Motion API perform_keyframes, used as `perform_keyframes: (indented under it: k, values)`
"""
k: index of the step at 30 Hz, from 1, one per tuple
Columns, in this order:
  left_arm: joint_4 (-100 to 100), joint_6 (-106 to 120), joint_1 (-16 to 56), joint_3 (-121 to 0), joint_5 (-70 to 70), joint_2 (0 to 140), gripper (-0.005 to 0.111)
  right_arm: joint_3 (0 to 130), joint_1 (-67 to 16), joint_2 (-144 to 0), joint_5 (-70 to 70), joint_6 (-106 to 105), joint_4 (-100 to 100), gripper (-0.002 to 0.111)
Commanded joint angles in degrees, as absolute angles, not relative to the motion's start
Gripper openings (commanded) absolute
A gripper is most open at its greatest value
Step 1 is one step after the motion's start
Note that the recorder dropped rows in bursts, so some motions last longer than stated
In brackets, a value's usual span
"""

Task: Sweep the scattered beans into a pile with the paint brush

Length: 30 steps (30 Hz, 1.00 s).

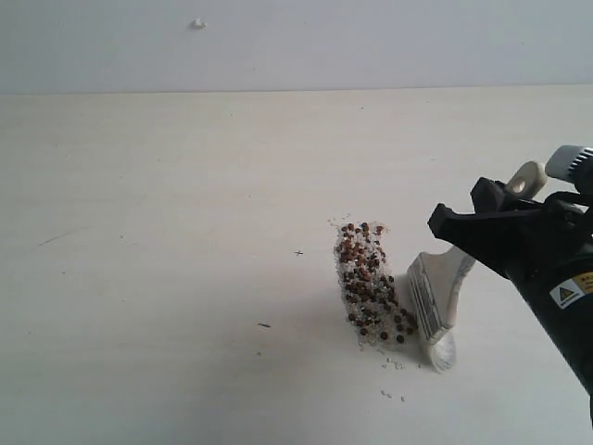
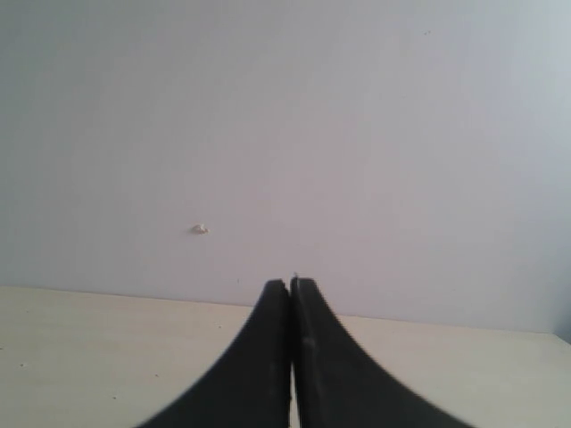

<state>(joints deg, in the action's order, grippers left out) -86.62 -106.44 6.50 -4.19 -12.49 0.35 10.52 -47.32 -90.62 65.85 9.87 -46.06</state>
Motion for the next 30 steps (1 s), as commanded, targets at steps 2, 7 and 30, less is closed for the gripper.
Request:
perform_keyframes:
  k: [2, 7, 30]
  values:
    - [-86.9, -106.5, 6.5, -3.9, -12.3, 0.0, 0.0, 12.6, -47.3, -93.5, 64.1, 14.1, -44.5, 0.0]
    - [-86.9, -106.5, 6.5, -3.9, -12.3, 0.0, 0.0, 14.8, -47.3, -94.4, 63.2, 14.3, -43.6, 0.0]
    - [-86.9, -106.5, 6.5, -3.9, -12.3, 0.0, 0.0, 15.3, -47.3, -84.2, 59.8, -7.4, -49.5, 0.0]
